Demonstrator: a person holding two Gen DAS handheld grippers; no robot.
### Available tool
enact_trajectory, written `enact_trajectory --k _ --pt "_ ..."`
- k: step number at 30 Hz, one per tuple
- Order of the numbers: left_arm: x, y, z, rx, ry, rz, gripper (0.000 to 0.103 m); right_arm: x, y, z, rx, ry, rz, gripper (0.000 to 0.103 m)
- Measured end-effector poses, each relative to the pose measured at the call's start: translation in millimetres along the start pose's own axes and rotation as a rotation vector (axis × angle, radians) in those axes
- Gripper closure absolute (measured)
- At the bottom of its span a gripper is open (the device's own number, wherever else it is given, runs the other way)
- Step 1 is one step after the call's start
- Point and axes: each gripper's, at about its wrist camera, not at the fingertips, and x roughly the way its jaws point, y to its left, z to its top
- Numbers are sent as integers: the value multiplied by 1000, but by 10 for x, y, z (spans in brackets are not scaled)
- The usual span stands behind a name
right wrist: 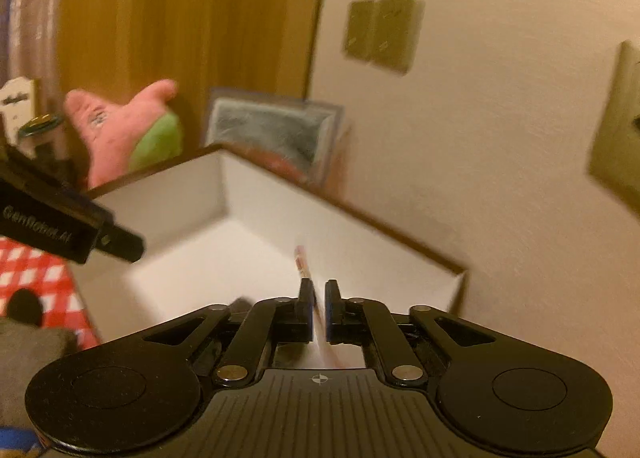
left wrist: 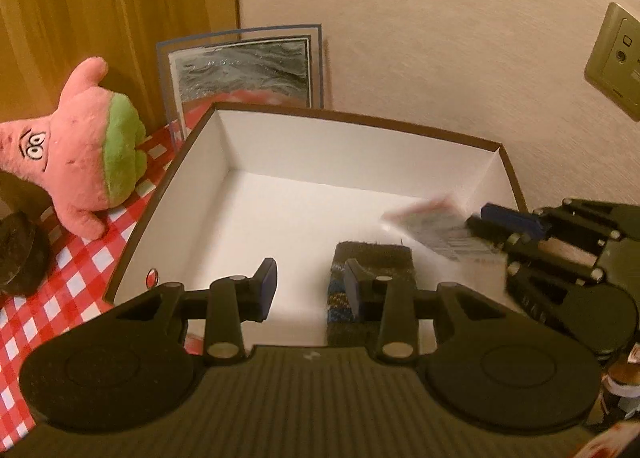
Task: Organize soft objects
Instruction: 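Lower the sock and packet into the brown box and open both grippers, then move both grippers back to the table and grasp the bagged beige item with the right gripper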
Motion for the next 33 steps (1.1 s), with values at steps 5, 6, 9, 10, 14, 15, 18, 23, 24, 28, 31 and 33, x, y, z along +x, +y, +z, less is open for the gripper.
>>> enact_trajectory --k 5,6,9,10,14,15,18,23,24,28,31,33 --pt "-63 34 -66 -23 10 15 63 -103 -2 -74 37 -9 66 34" --pt "-82 40 -83 -27 10 17 63 -120 12 -82 38 -1 77 34" --pt "-144 54 -142 -42 15 29 61 -156 9 -99 66 24 108 34" --pt "-165 53 -160 -45 15 30 60 -169 4 -107 75 32 117 34" --pt "-250 44 -232 -61 16 38 59 -229 -15 -124 104 49 135 34" --pt "-270 45 -248 -64 15 38 59 -244 -16 -126 109 52 134 34" --pt "-346 35 -300 -73 12 39 58 -292 -27 -132 126 53 137 34" --pt "-488 34 -392 -84 0 35 58 -389 -33 -146 145 44 142 34" --pt "-518 34 -414 -87 -1 32 58 -412 -31 -146 148 41 145 34" --pt "-665 29 -521 -91 -14 20 57 -559 6 -173 161 33 155 34" --pt "-790 24 -639 -92 -22 17 53 -694 39 -199 187 31 169 34" --pt "-873 30 -733 -95 -21 12 53 -791 52 -226 213 31 180 34"
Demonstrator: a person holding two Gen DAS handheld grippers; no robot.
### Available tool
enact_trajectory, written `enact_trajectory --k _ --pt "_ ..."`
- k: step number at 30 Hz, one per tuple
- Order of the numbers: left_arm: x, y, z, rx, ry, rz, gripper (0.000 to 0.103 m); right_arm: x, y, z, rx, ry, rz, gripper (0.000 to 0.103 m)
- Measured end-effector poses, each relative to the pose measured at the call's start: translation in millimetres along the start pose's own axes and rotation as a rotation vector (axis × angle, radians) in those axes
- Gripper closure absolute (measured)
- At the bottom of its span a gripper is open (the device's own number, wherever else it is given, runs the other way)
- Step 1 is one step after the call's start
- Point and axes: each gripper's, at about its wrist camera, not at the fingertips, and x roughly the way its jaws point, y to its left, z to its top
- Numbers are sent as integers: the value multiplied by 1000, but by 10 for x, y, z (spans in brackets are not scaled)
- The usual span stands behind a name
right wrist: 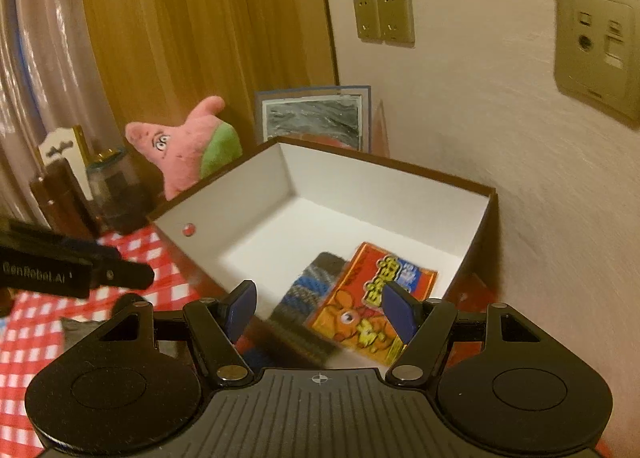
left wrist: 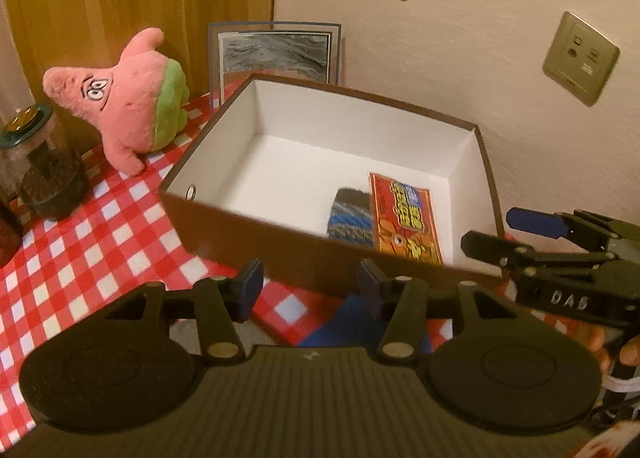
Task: Organize soft objects
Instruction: 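Move both grippers back to the table and grasp the bagged beige item with the right gripper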
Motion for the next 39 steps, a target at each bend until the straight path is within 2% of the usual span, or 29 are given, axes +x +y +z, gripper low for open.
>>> enact_trajectory --k 12,18,31,39 --pt "-472 235 -636 -33 22 10 52 -390 254 -281 51 58 24 34" --pt "-611 449 -984 -66 64 50 51 -466 425 -517 62 101 45 34" --pt "-707 754 -1505 -132 136 75 51 -299 959 -957 11 276 116 34" --pt "-733 885 -1690 -160 167 92 51 -173 1321 -1128 -71 301 176 34"
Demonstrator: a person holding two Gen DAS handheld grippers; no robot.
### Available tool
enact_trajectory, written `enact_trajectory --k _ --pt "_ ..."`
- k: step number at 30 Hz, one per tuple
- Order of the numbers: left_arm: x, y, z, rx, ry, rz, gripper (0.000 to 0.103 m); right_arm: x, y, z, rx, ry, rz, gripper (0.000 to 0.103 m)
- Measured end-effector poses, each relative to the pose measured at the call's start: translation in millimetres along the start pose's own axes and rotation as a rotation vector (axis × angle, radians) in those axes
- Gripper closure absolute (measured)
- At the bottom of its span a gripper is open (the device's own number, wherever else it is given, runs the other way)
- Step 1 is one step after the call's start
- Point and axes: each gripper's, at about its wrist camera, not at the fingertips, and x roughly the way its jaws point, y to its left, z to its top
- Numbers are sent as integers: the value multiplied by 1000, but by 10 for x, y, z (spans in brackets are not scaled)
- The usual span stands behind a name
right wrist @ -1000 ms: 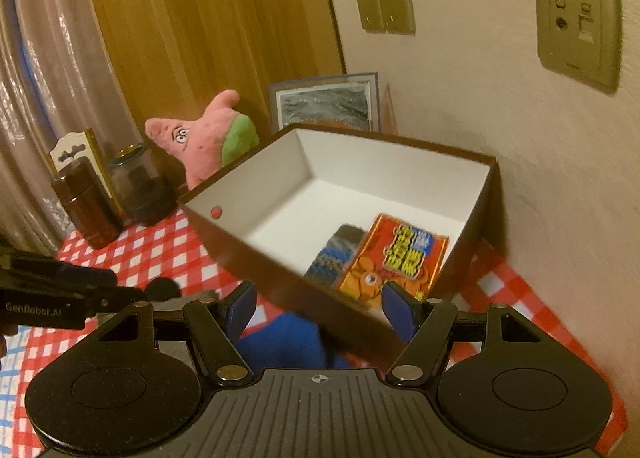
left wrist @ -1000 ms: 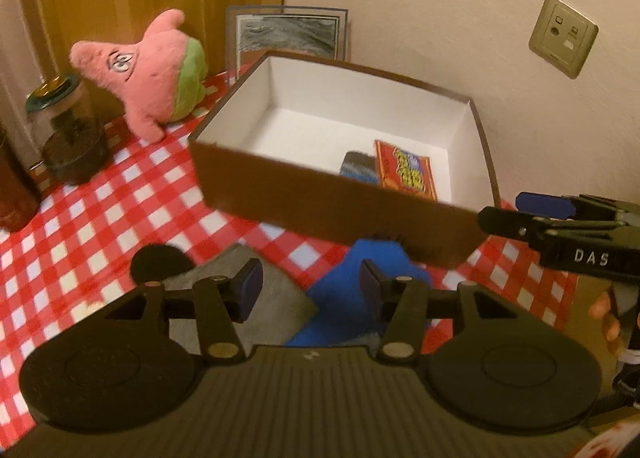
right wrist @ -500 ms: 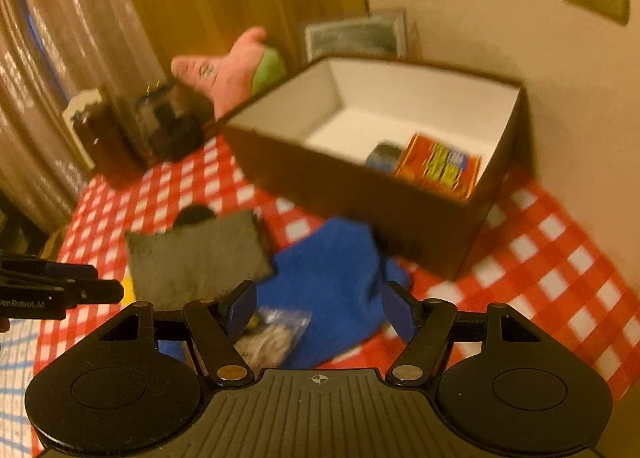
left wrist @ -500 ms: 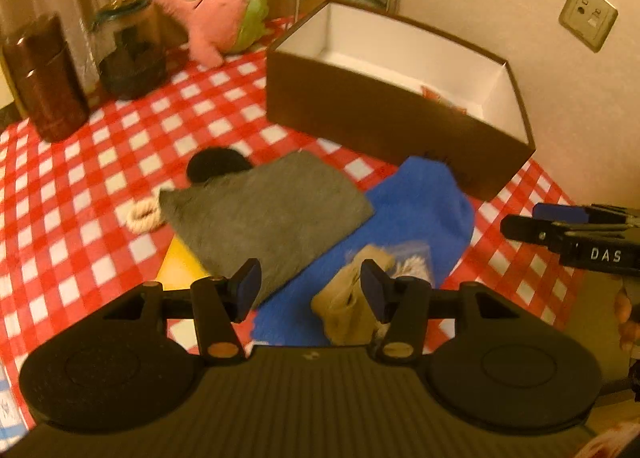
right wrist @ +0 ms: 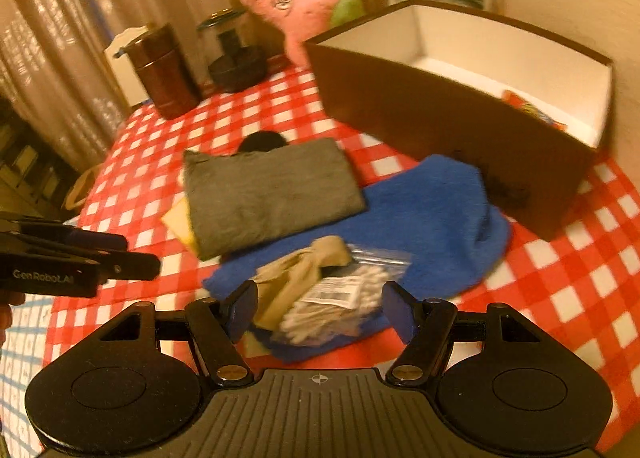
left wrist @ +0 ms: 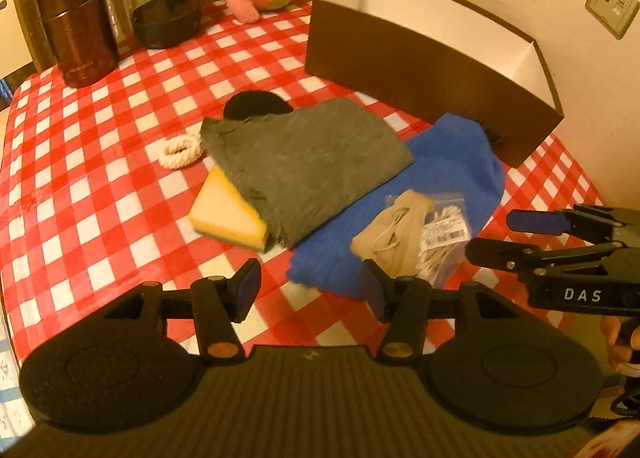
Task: Organize soft objects
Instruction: 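Move both grippers back to the table and grasp the bagged beige item with the right gripper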
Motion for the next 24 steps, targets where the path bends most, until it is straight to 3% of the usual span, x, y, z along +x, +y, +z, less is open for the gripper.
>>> enact_trajectory --k 10,24 --pt "77 167 -92 -32 15 9 51 350 276 27 -87 37 14 34" --pt "266 309 -134 -47 41 30 47 871 367 11 -157 89 -59 34"
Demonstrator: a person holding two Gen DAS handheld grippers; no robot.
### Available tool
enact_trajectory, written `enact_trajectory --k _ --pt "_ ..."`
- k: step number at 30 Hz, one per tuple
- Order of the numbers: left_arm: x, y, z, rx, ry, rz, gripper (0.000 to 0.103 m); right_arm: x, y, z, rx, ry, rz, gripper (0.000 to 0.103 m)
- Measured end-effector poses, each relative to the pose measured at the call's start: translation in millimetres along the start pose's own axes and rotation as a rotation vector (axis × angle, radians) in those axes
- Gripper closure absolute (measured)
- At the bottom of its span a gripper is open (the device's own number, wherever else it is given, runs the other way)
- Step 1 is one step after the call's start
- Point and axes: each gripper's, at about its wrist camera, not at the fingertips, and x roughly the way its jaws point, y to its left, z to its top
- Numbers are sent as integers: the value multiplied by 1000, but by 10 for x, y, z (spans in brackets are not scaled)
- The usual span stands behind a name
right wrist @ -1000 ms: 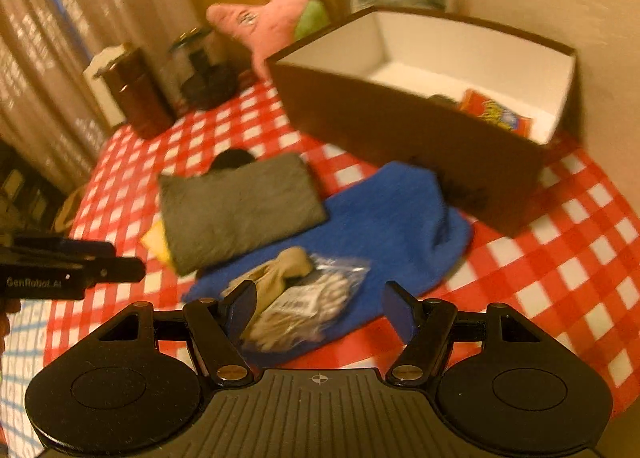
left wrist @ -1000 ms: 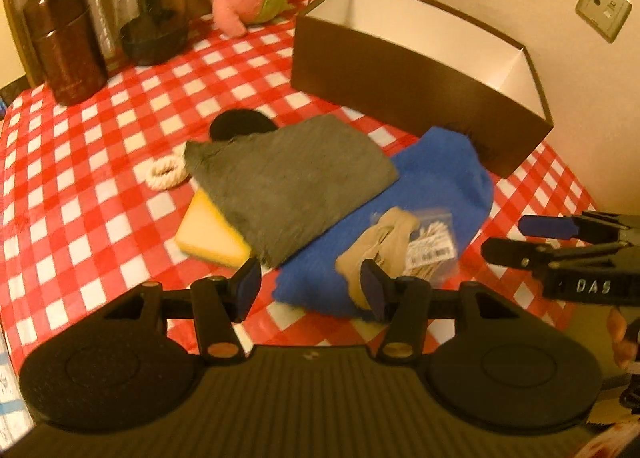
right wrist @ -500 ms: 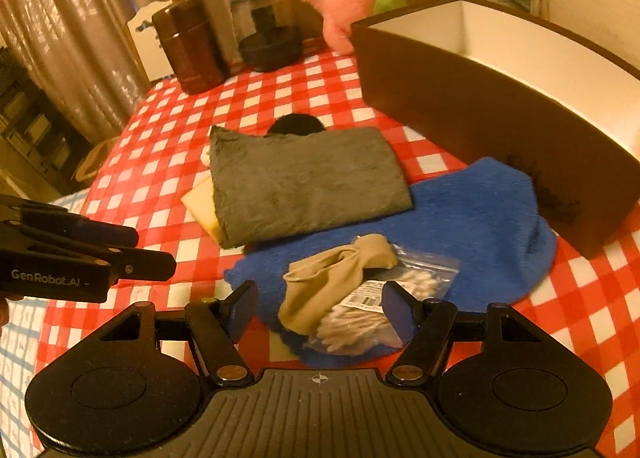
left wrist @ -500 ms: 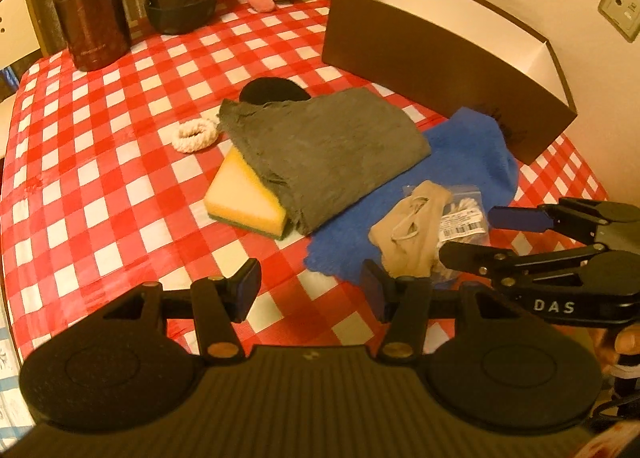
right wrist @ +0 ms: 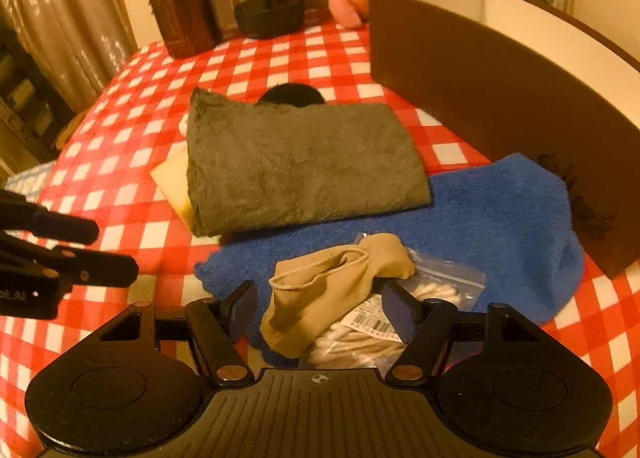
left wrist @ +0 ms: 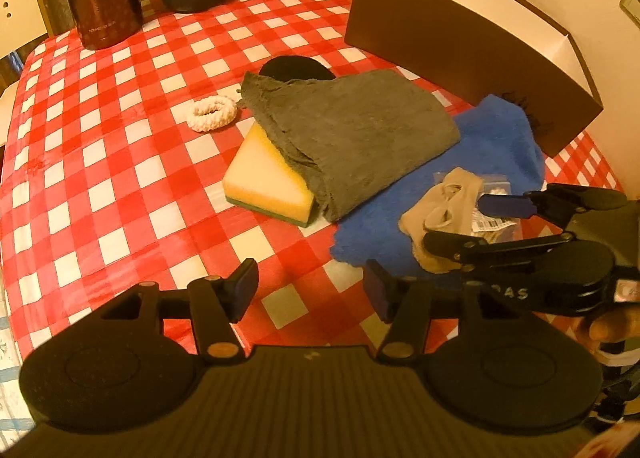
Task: Organize soft objects
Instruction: 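Move both grippers back to the table and grasp the bagged beige item with the right gripper, then grasp the grey cloth with the left gripper while the right gripper holds the beige item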
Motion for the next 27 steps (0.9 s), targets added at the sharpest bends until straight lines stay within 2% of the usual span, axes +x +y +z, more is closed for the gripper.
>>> enact_trajectory --k 5,6,7,8,10,14,15,21,27 --pt "6 21 11 10 -20 9 41 148 139 -4 -88 1 -35 34" --pt "4 25 16 13 -26 10 40 172 163 -8 -104 1 -44 37" --pt "4 30 21 15 -30 11 40 186 180 -13 -116 -1 -49 42" --pt "2 36 24 17 -34 10 38 195 192 -21 -126 0 -48 52" --pt "4 47 30 19 -41 10 37 211 195 -20 -131 -1 -53 59" --pt "18 60 38 20 -50 3 37 172 146 19 -103 -23 -43 86" --pt "27 56 45 21 -51 2 37 157 129 29 -98 -29 -37 89" --pt "95 31 118 35 -67 -9 37 -5 50 97 -28 -86 -1 94" --pt "191 56 273 29 -101 -16 37 -135 -100 186 40 -130 -19 95"
